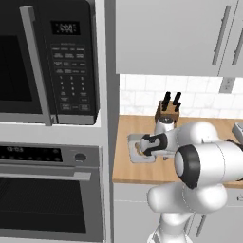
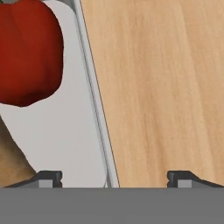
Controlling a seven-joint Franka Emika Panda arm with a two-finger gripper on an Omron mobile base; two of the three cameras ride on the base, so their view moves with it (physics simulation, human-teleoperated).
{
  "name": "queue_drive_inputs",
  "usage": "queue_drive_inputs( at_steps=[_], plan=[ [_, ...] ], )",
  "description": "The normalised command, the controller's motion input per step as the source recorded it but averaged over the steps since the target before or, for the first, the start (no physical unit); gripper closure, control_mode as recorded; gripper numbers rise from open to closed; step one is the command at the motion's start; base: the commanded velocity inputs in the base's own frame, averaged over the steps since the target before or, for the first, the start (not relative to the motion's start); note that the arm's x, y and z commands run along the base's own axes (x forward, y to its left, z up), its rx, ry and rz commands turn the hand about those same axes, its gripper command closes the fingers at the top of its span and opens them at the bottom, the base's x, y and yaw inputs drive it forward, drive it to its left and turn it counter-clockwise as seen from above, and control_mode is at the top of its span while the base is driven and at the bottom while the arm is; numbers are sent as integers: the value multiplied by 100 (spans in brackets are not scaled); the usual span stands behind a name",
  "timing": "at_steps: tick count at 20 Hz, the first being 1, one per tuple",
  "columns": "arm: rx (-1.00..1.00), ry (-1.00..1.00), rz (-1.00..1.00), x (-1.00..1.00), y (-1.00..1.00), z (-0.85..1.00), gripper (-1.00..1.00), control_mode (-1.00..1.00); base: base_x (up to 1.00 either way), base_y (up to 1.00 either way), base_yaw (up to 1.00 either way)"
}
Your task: Take the meat container that has the shrimp and place it on the second highest rack of the freezer. Then take the vegetable container that has the bell pepper and sweet potato and place it on the highest rack of the freezer.
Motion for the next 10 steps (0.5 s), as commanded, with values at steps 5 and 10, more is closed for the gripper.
queue_drive_inputs(
  at_steps=[5, 10],
  plan=[
    [0, 0, -1, 0, 0, 0, 100, -100, 0, 0, 0],
    [0, 0, 0, 0, 0, 0, 100, -100, 0, 0, 0]
  ],
)
